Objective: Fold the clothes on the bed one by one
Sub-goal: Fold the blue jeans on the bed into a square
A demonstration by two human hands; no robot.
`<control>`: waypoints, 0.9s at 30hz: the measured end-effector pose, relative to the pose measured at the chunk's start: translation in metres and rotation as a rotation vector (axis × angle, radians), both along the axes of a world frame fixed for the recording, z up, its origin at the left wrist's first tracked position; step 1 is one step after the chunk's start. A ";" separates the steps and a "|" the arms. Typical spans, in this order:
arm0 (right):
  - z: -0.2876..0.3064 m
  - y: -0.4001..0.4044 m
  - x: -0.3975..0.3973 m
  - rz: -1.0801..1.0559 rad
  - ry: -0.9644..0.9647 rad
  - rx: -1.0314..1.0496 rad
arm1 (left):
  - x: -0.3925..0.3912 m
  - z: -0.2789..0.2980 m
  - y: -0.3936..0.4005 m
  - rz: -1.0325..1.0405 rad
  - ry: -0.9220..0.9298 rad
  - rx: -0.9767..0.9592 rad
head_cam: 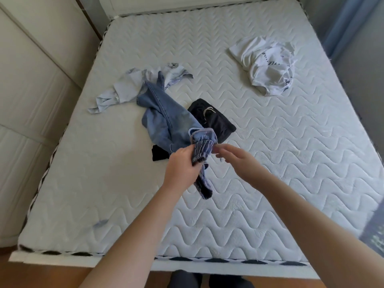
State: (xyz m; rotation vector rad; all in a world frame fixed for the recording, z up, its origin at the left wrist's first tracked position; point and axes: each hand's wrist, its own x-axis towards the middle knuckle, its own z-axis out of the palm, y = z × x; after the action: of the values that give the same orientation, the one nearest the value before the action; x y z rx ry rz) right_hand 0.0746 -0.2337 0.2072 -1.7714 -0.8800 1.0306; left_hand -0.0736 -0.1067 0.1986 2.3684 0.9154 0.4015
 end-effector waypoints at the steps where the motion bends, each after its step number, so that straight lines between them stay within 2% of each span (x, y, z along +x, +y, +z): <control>1: -0.002 -0.002 0.000 0.026 -0.043 -0.034 | -0.003 0.005 0.001 0.038 0.018 -0.078; 3: -0.002 -0.011 -0.003 0.100 -0.166 -0.092 | -0.010 0.017 -0.001 0.089 0.006 -0.157; 5: -0.002 -0.017 -0.010 0.163 -0.262 -0.065 | -0.016 0.032 -0.006 0.153 -0.071 -0.209; 7: -0.002 -0.018 -0.018 0.148 -0.300 -0.056 | -0.019 0.047 -0.010 0.201 -0.121 -0.266; 9: 0.000 -0.017 -0.023 0.032 -0.233 -0.100 | -0.024 0.059 -0.012 0.213 -0.129 -0.317; 14: 0.019 -0.007 -0.030 -0.187 0.225 -0.080 | -0.036 0.077 -0.020 0.115 -0.012 -0.280; 20: 0.037 0.009 -0.022 -0.306 0.214 -0.110 | -0.051 0.084 -0.034 -0.063 0.071 -0.230; 23: 0.043 0.017 -0.022 -0.179 0.142 -0.049 | -0.057 0.084 -0.043 -0.144 0.204 -0.176; 27: 0.043 0.020 -0.034 0.119 0.227 -0.022 | -0.063 0.081 -0.051 -0.193 0.311 -0.141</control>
State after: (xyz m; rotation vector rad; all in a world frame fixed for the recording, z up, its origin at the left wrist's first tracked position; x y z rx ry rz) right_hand 0.0405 -0.2133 0.2505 -1.5974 -0.8412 1.2943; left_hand -0.1361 -0.1581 0.2796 2.3985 0.8078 -0.1074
